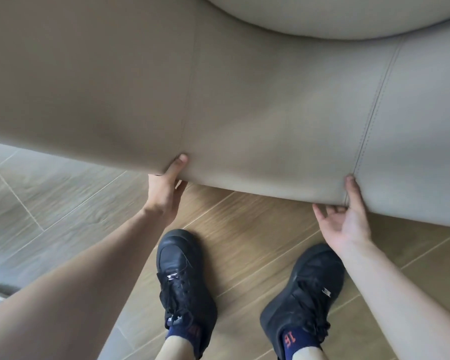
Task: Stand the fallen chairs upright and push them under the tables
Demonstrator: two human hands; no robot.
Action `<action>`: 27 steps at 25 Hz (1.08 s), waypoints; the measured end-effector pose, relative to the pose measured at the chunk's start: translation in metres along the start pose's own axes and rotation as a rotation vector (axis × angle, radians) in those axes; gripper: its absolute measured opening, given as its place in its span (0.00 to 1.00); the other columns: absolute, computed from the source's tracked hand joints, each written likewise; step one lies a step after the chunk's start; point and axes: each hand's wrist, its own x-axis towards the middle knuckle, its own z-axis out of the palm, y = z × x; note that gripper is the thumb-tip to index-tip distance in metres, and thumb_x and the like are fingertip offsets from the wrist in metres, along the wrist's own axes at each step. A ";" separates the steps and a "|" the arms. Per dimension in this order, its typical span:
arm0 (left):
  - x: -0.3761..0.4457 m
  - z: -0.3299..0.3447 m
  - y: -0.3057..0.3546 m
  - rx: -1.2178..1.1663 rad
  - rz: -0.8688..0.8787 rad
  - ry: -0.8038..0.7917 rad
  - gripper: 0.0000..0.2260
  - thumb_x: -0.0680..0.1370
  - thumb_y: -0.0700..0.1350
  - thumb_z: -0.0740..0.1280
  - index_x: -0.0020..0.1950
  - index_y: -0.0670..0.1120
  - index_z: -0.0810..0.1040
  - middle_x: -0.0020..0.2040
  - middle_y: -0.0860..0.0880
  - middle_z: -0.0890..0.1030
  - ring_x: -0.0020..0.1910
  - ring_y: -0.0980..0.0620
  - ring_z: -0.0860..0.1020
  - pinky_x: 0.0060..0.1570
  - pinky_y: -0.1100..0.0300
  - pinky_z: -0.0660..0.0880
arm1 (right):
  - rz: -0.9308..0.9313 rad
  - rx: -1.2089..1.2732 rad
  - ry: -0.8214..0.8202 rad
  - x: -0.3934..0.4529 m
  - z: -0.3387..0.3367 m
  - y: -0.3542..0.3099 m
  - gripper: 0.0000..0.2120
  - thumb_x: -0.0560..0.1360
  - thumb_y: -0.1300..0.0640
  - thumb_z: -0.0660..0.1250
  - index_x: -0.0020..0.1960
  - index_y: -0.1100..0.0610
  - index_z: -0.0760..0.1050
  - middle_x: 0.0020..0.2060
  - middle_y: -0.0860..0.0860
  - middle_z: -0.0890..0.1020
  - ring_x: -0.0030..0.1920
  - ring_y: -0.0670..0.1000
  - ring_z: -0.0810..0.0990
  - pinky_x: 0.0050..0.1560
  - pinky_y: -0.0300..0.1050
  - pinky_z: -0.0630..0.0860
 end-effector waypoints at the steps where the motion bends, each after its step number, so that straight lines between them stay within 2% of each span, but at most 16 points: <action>1: 0.002 0.001 -0.001 -0.019 0.002 0.013 0.41 0.60 0.53 0.79 0.72 0.52 0.71 0.69 0.51 0.79 0.68 0.52 0.76 0.66 0.52 0.74 | 0.001 0.022 -0.020 0.003 0.000 0.000 0.25 0.67 0.50 0.78 0.62 0.50 0.77 0.63 0.48 0.80 0.64 0.49 0.78 0.70 0.55 0.71; 4: -0.003 0.001 0.008 -0.034 -0.041 0.067 0.29 0.64 0.48 0.80 0.63 0.52 0.76 0.64 0.50 0.81 0.67 0.49 0.78 0.62 0.51 0.79 | 0.018 0.025 -0.016 -0.004 -0.002 -0.010 0.25 0.68 0.52 0.78 0.62 0.54 0.76 0.61 0.52 0.81 0.62 0.51 0.79 0.68 0.55 0.73; 8: -0.038 0.005 0.020 -0.059 -0.123 0.101 0.22 0.73 0.42 0.78 0.64 0.49 0.77 0.64 0.49 0.81 0.68 0.46 0.77 0.61 0.51 0.79 | 0.031 -0.058 0.013 -0.042 -0.010 -0.037 0.31 0.61 0.50 0.80 0.62 0.53 0.75 0.61 0.52 0.81 0.60 0.52 0.80 0.69 0.55 0.72; 10: -0.072 0.011 0.034 -0.075 -0.158 0.135 0.24 0.73 0.43 0.77 0.67 0.48 0.75 0.66 0.49 0.80 0.68 0.46 0.77 0.60 0.52 0.78 | 0.034 -0.092 0.030 -0.077 -0.012 -0.059 0.35 0.60 0.50 0.79 0.65 0.52 0.74 0.62 0.52 0.80 0.61 0.52 0.79 0.69 0.56 0.72; 12: -0.101 0.020 0.048 -0.055 -0.168 0.193 0.26 0.72 0.44 0.78 0.68 0.48 0.74 0.65 0.49 0.80 0.67 0.46 0.77 0.54 0.54 0.80 | 0.021 -0.139 0.056 -0.106 -0.013 -0.082 0.37 0.60 0.50 0.79 0.67 0.52 0.72 0.62 0.53 0.80 0.62 0.53 0.78 0.67 0.56 0.73; 16: -0.149 0.035 0.096 -0.050 -0.179 0.240 0.29 0.70 0.47 0.80 0.68 0.49 0.74 0.63 0.50 0.80 0.61 0.46 0.80 0.44 0.57 0.79 | 0.016 -0.210 0.053 -0.162 -0.003 -0.125 0.31 0.62 0.49 0.79 0.62 0.53 0.73 0.61 0.55 0.79 0.61 0.56 0.77 0.68 0.60 0.73; 20: -0.180 0.051 0.154 -0.019 -0.206 0.261 0.31 0.65 0.51 0.83 0.64 0.49 0.75 0.59 0.49 0.82 0.57 0.45 0.82 0.42 0.57 0.78 | -0.014 -0.298 0.054 -0.207 0.018 -0.167 0.39 0.64 0.47 0.79 0.71 0.54 0.69 0.65 0.54 0.78 0.60 0.58 0.78 0.66 0.61 0.74; 23: -0.198 0.069 0.200 0.017 -0.195 0.279 0.34 0.62 0.53 0.85 0.62 0.47 0.76 0.57 0.47 0.83 0.55 0.44 0.82 0.45 0.54 0.80 | -0.026 -0.344 0.034 -0.234 0.039 -0.202 0.40 0.62 0.47 0.81 0.70 0.56 0.71 0.64 0.53 0.79 0.61 0.59 0.78 0.64 0.62 0.75; 27: -0.216 0.092 0.249 0.082 -0.180 0.315 0.35 0.62 0.54 0.85 0.62 0.44 0.76 0.57 0.44 0.81 0.56 0.42 0.81 0.44 0.53 0.80 | 0.022 -0.340 0.033 -0.256 0.059 -0.239 0.36 0.64 0.49 0.81 0.66 0.58 0.70 0.65 0.57 0.78 0.61 0.61 0.77 0.65 0.63 0.74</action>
